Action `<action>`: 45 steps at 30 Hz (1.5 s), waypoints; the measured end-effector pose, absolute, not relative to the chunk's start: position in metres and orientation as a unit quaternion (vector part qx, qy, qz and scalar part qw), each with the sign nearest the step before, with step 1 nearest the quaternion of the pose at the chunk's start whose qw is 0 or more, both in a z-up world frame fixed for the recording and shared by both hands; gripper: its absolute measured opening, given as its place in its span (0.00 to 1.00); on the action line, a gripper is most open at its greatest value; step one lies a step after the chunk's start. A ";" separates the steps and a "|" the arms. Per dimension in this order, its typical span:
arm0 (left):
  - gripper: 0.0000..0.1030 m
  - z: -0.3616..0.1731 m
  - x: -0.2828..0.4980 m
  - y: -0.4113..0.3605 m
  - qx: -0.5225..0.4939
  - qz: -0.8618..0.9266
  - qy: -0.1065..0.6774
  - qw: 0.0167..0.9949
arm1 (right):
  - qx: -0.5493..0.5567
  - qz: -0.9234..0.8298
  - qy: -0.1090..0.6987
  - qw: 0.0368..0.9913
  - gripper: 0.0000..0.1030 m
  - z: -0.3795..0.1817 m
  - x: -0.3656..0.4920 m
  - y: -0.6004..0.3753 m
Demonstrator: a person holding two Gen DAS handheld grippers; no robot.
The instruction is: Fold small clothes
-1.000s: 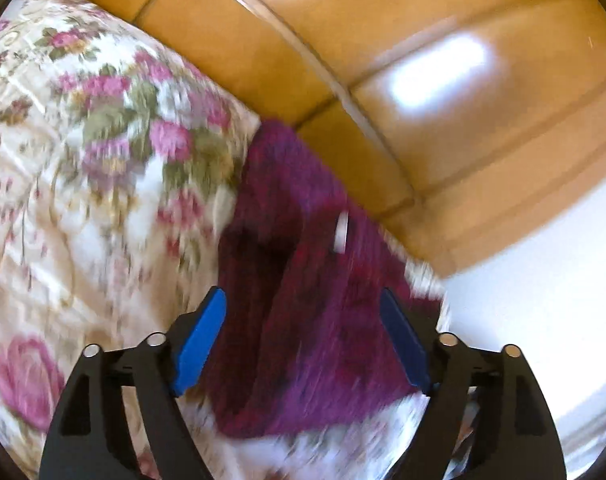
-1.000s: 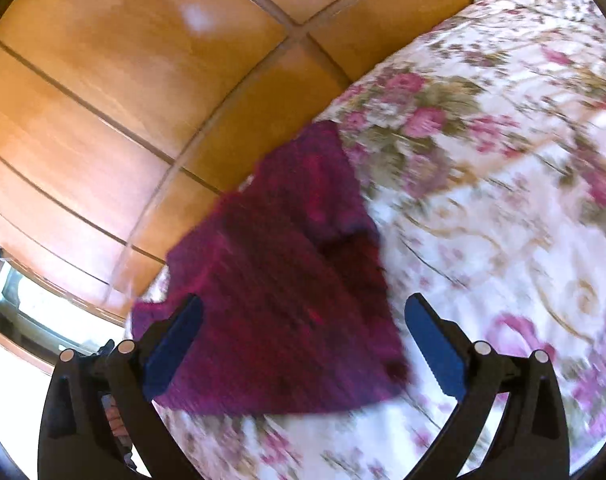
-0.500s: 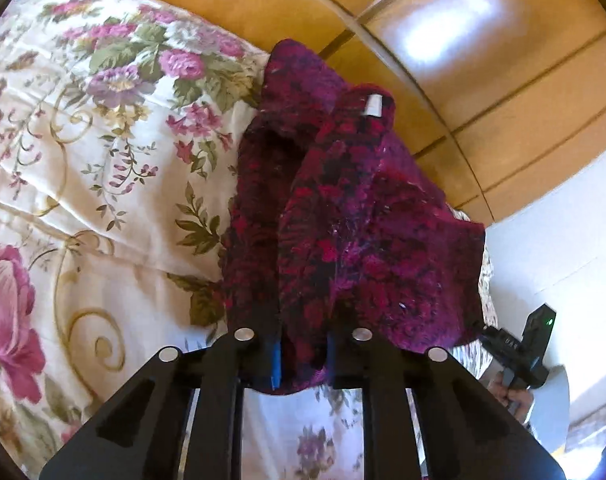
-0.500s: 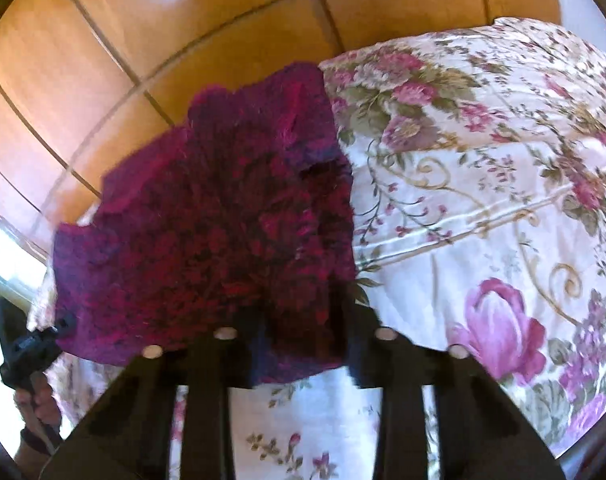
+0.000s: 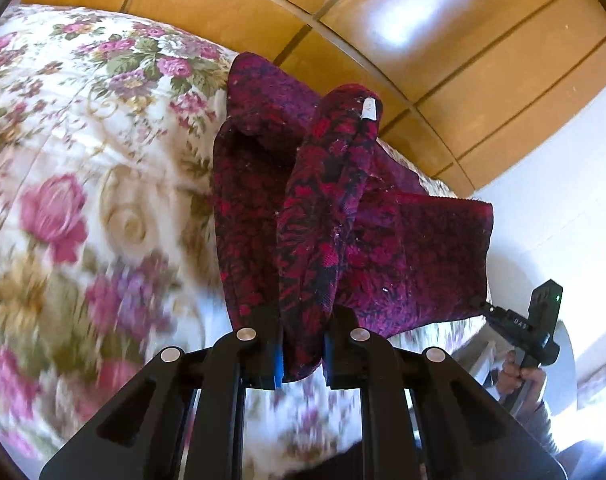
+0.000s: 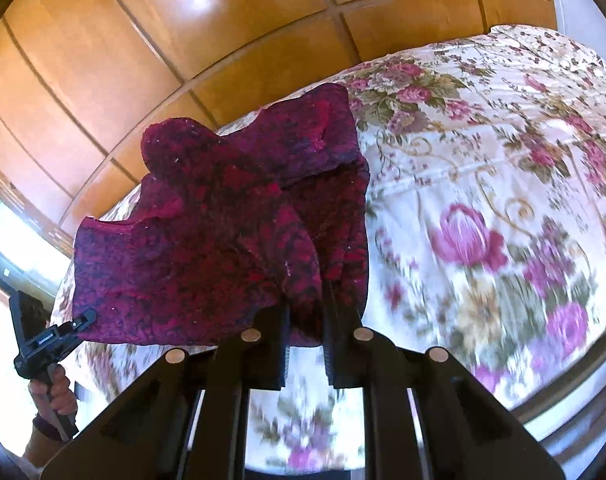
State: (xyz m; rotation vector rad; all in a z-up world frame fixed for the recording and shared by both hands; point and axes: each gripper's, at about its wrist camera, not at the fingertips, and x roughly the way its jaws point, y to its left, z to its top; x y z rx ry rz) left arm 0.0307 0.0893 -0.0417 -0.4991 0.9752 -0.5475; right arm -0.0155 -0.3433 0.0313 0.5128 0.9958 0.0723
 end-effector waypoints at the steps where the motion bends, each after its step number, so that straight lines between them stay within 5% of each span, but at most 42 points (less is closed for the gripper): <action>1: 0.12 -0.042 0.023 0.093 -0.235 -0.257 0.462 0.816 | 0.243 0.038 0.477 0.844 0.11 0.033 -0.025 -0.344; 6: 0.16 -0.048 -0.004 0.097 -0.236 -0.257 0.481 0.804 | 0.246 0.035 0.501 0.829 0.12 0.026 -0.048 -0.346; 8: 0.30 -0.043 -0.004 0.096 -0.216 -0.250 0.480 0.812 | 0.238 0.024 0.509 0.827 0.30 0.022 -0.044 -0.345; 10: 0.58 -0.031 -0.002 0.098 -0.204 -0.247 0.463 0.827 | 0.232 0.023 0.500 0.834 0.58 0.028 -0.038 -0.344; 11: 0.60 -0.023 0.000 0.100 -0.198 -0.242 0.447 0.838 | 0.222 0.027 0.489 0.843 0.66 0.035 -0.034 -0.341; 15: 0.60 0.000 0.016 0.097 -0.162 -0.236 0.409 0.866 | 0.163 0.032 0.461 0.872 0.72 0.054 -0.010 -0.323; 21: 0.60 0.006 0.042 0.074 -0.093 -0.244 0.406 0.875 | 0.061 0.031 0.441 0.895 0.71 0.057 0.026 -0.290; 28: 0.59 -0.002 0.068 0.048 -0.057 -0.256 0.401 0.878 | -0.009 0.015 0.449 0.893 0.35 0.034 0.047 -0.277; 29: 0.55 -0.004 0.071 0.047 -0.058 -0.257 0.404 0.876 | -0.013 0.010 0.454 0.891 0.24 0.030 0.049 -0.278; 31: 0.16 -0.008 0.075 0.044 -0.052 -0.257 0.411 0.873 | -0.009 0.003 0.462 0.887 0.18 0.025 0.051 -0.283; 32: 0.15 -0.010 0.077 0.044 -0.048 -0.254 0.414 0.873 | -0.006 0.005 0.464 0.886 0.16 0.026 0.050 -0.285; 45: 0.14 0.040 0.049 0.083 -0.094 -0.250 0.340 0.902 | 0.085 0.045 0.412 0.906 0.15 0.102 0.038 -0.313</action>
